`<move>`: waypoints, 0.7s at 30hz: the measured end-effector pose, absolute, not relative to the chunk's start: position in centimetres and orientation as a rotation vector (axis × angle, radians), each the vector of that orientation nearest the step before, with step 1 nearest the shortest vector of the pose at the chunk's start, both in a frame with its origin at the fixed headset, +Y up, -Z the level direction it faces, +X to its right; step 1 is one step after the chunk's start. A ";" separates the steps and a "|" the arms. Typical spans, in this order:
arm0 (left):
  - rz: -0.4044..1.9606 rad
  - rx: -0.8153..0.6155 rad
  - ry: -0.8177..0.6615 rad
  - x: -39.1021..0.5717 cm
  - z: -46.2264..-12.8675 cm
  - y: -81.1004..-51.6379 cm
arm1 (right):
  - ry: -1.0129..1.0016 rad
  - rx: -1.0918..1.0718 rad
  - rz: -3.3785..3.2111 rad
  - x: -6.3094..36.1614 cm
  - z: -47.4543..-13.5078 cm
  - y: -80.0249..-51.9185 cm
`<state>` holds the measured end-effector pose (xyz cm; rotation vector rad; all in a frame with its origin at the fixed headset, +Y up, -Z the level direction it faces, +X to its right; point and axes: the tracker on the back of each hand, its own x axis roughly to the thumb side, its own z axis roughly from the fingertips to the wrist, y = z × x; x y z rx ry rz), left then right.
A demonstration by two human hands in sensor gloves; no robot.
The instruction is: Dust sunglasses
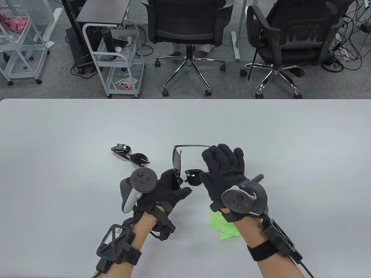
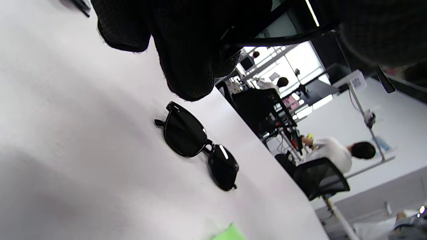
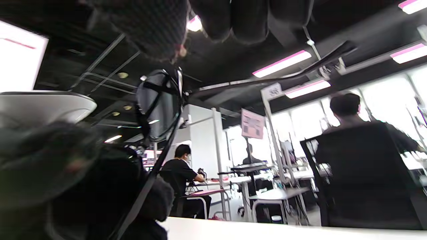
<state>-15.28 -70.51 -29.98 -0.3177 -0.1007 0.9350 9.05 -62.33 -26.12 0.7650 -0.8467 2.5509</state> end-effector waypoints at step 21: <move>1.189 -0.512 -0.307 -12.6 -29.4 -70.9 | 0.184 0.338 1.563 9.7 -30.3 -70.6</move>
